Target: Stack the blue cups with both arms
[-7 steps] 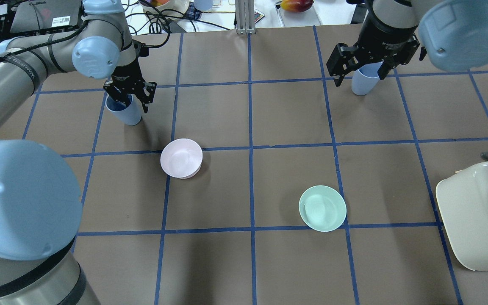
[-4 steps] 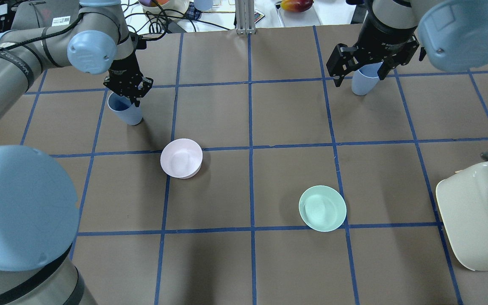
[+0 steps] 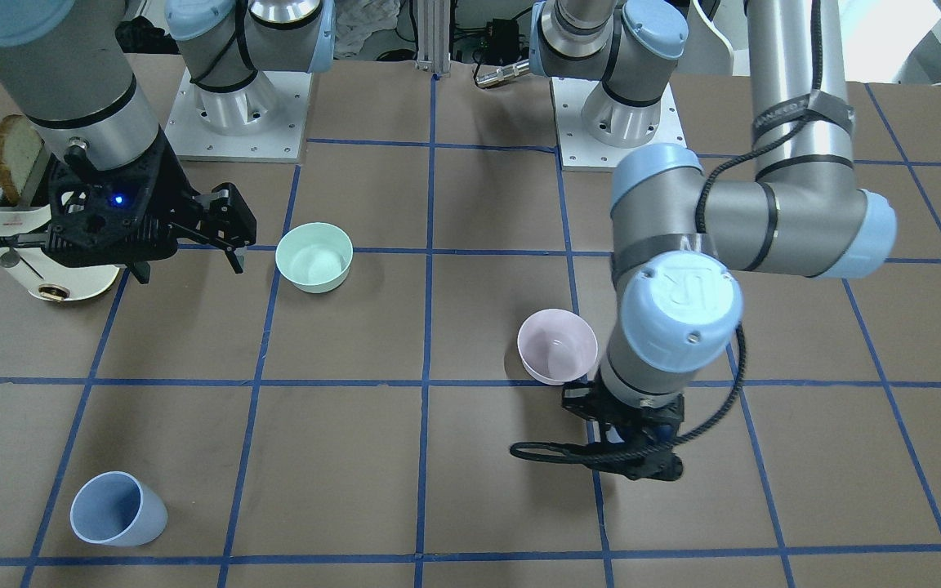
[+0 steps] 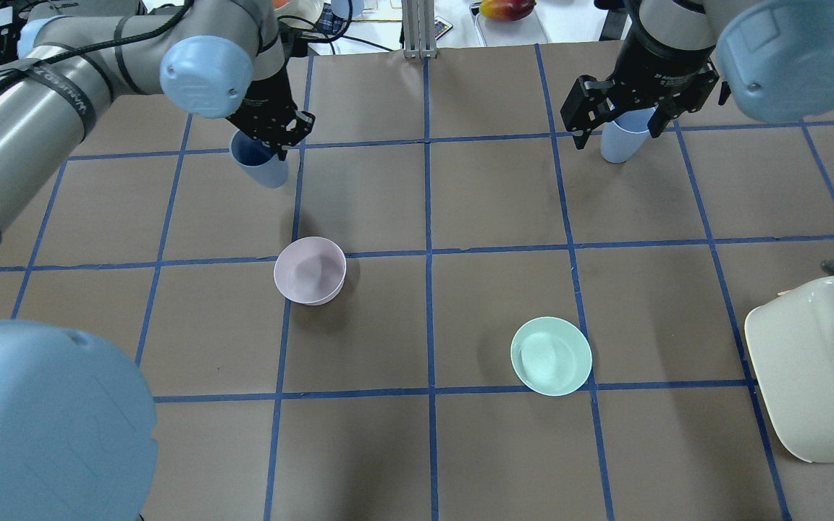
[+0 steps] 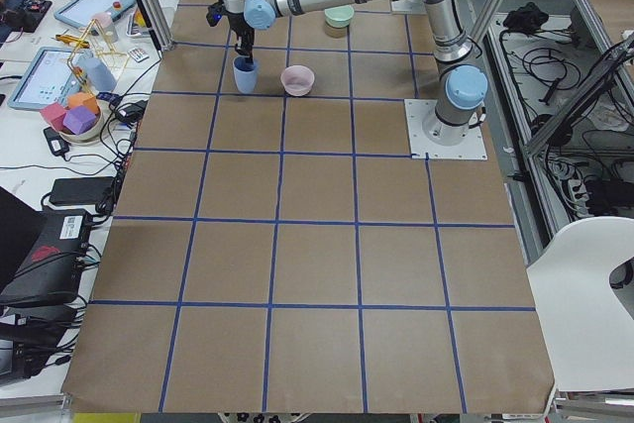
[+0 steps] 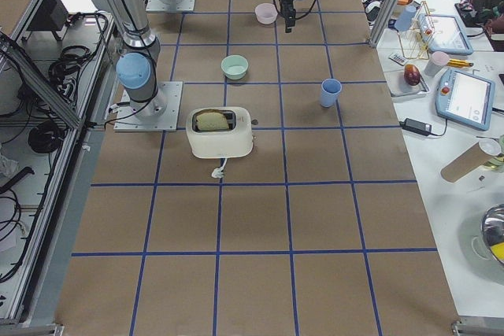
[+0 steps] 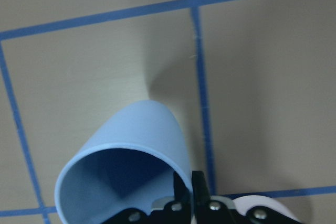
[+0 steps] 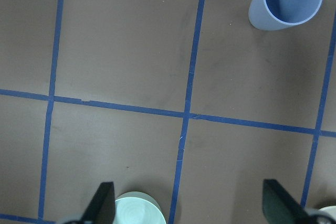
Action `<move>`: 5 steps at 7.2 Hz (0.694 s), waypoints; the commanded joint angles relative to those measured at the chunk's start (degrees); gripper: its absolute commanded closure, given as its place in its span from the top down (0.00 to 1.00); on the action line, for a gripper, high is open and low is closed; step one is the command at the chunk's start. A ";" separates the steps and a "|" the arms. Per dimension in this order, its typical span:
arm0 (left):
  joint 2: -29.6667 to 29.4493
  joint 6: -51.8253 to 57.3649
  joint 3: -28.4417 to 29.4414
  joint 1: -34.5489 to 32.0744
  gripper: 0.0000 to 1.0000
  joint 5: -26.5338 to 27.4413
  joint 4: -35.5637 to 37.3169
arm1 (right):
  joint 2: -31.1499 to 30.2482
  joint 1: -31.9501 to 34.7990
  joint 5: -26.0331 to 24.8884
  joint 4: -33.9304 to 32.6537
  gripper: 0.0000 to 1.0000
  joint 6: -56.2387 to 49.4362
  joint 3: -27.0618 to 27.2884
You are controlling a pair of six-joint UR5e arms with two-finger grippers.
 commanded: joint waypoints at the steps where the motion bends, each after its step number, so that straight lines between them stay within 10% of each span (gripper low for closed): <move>1: -2.11 -5.59 1.09 -9.46 0.00 -0.40 7.44 | -0.02 -0.06 0.00 0.03 1.00 0.00 0.01; 5: -3.61 -7.64 -1.11 -15.30 0.00 -4.98 8.81 | -0.11 -0.06 0.00 -0.05 1.00 0.00 0.80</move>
